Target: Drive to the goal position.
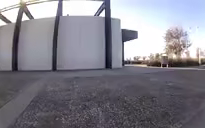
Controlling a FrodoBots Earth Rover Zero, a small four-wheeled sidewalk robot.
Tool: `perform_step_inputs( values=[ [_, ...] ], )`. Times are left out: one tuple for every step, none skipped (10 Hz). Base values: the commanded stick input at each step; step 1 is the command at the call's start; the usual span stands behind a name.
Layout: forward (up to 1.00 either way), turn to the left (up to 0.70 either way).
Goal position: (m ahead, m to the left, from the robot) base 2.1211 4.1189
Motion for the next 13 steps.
perform_step_inputs(
  values=[
    [0.0,0.0],
    [0.0,0.0],
    [0.0,0.0],
    [0.03,0.0],
    [0.06,0.0],
    [0.7,0.0],
    [0.7,0.0],
    [0.7,0.0],
    [0.7,0.0],
    [0.7,0.0],
    [0.7,0.0],
    [0.7,0.0],
    [0.7,0.0]
  ],
)
